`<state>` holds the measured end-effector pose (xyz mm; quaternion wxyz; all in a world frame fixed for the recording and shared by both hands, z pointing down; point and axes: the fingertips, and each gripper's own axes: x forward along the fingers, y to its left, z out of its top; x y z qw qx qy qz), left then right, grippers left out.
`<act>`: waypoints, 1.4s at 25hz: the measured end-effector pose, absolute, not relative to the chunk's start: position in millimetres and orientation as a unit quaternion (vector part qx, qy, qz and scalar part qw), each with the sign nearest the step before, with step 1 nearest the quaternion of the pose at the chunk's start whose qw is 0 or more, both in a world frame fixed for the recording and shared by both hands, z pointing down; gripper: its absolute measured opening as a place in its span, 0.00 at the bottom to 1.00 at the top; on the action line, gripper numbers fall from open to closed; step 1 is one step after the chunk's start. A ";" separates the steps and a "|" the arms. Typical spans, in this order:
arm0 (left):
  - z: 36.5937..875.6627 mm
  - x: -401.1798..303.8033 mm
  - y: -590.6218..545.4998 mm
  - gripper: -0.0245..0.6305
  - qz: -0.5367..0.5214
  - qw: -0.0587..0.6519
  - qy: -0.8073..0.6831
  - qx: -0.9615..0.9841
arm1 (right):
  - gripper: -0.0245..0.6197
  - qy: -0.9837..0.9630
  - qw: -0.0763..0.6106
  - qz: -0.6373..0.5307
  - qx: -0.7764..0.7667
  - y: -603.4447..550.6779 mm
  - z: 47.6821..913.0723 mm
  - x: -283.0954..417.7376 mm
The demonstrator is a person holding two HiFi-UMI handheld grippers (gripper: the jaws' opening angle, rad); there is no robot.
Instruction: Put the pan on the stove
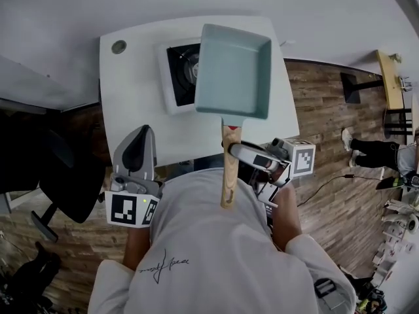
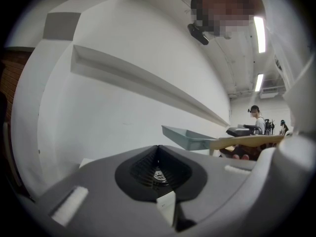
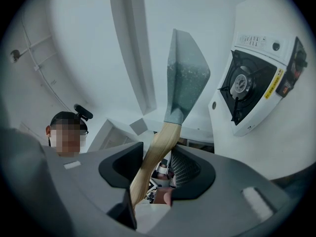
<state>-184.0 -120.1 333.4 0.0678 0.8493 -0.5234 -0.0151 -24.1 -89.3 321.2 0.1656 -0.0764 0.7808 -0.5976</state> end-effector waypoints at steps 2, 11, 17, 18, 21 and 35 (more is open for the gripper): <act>334.1 -185.5 -127.2 0.04 -0.014 0.067 -0.527 0.847 | 0.30 0.781 0.165 -0.598 -0.065 -95.6 322.9 -24.6; 340.6 -188.2 -149.5 0.04 -0.009 0.078 -0.532 0.843 | 0.30 0.781 0.131 -0.608 -0.051 -115.5 339.5 -30.0; 342.4 -181.3 -155.4 0.04 0.002 0.082 -0.534 0.842 | 0.30 0.783 0.113 -0.610 -0.046 -128.7 351.0 -23.3; 343.6 -180.5 -155.4 0.04 0.004 0.085 -0.534 0.841 | 0.30 0.784 0.111 -0.609 -0.044 -130.5 353.5 -22.4; 346.8 -180.3 -155.0 0.04 0.009 0.089 -0.533 0.841 | 0.30 0.789 0.105 -0.605 -0.038 -135.6 360.7 -22.0; 352.5 -175.2 -157.6 0.04 0.024 0.097 -0.542 0.835 | 0.30 0.787 0.078 -0.611 -0.029 -157.1 394.0 -20.4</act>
